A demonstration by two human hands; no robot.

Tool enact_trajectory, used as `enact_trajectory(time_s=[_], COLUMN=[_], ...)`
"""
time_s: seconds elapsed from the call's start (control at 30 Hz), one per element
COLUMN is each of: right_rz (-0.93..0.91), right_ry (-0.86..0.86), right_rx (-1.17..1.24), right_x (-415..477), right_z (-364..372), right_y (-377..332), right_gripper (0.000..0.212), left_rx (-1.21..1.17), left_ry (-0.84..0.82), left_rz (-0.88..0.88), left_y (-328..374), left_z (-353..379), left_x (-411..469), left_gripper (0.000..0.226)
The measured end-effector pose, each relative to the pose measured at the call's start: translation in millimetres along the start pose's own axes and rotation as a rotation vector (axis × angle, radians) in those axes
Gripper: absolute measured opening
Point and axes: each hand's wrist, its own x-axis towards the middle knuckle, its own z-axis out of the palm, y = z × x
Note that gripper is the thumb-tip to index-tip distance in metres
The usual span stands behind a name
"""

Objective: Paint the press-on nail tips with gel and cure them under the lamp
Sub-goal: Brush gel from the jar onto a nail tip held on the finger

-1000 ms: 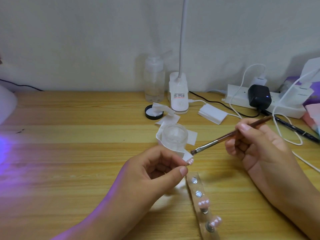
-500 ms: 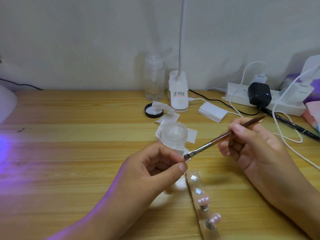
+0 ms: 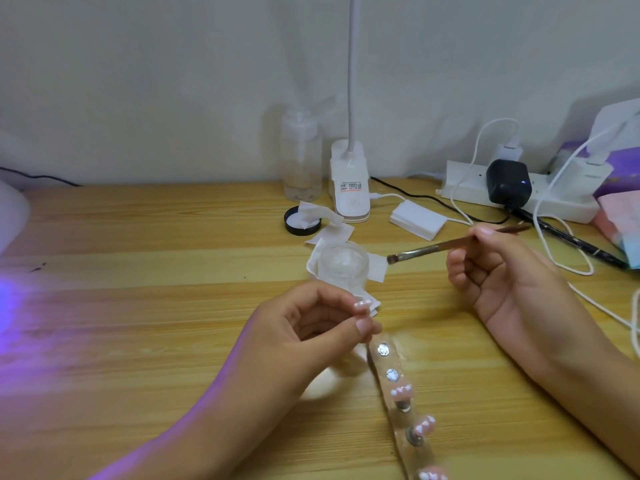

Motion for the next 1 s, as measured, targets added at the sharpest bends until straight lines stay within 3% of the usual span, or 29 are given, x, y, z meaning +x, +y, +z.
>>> enact_trajectory(time_s=[0.33, 0.57, 0.9, 1.0], right_rz=[0.033, 0.037, 0.152, 0.202], right_ry=[-0.033, -0.123, -0.112, -0.238], right_rx=[0.048, 0.087, 0.080, 0.288], right_x=[2.4, -2.8, -2.9, -1.6], right_z=[-1.6, -1.1, 0.0, -4.3], right_y=[-0.5, -3.7, -6.1, -10.8], right_gripper=[0.010, 0.012, 0.012, 0.017], left_rx=[0.492, 0.518, 0.661, 0.759], left_ry=[0.052, 0.051, -0.059, -0.158], left_rz=[0.137, 0.137, 0.223, 0.257], left_y=[-2.1, -6.1, -6.9, -8.4], left_z=[12.2, 12.7, -1.3, 1.5], left_x=[2.7, 3.9, -12.5, -17.2], left_gripper=[0.017, 0.014, 0.025, 0.029])
